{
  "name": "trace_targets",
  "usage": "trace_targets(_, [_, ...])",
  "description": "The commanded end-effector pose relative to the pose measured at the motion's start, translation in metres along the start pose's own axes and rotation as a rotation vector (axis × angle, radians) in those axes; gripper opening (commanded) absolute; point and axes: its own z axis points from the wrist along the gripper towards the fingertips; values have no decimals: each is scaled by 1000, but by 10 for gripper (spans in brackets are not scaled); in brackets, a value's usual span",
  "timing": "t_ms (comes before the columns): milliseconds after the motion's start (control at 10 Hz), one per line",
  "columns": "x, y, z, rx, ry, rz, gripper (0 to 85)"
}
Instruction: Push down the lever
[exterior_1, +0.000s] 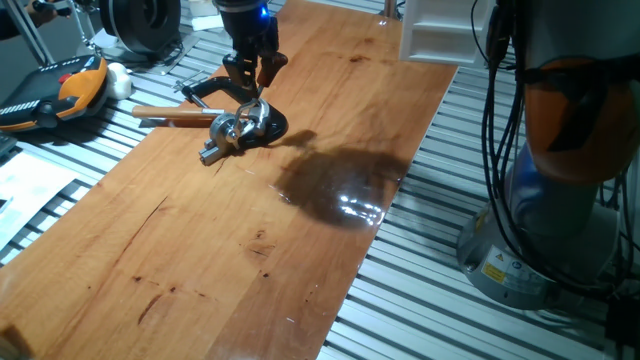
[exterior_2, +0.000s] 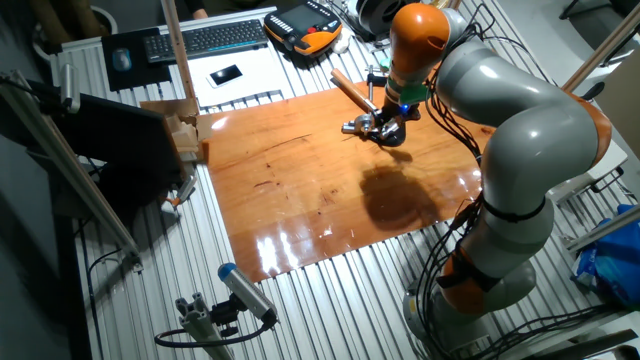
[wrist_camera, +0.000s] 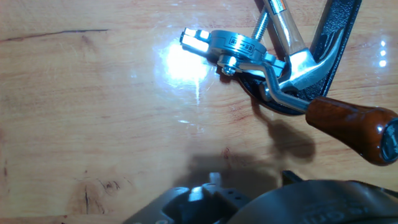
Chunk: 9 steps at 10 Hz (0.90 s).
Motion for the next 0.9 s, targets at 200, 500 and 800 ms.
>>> trace_targets(200, [0,-2,4,-3,-15,6,0])
trace_targets(500, [-2,-4,3,-38,7,36,0])
trace_targets(800, [-3,-6,4,-80,28,55,0])
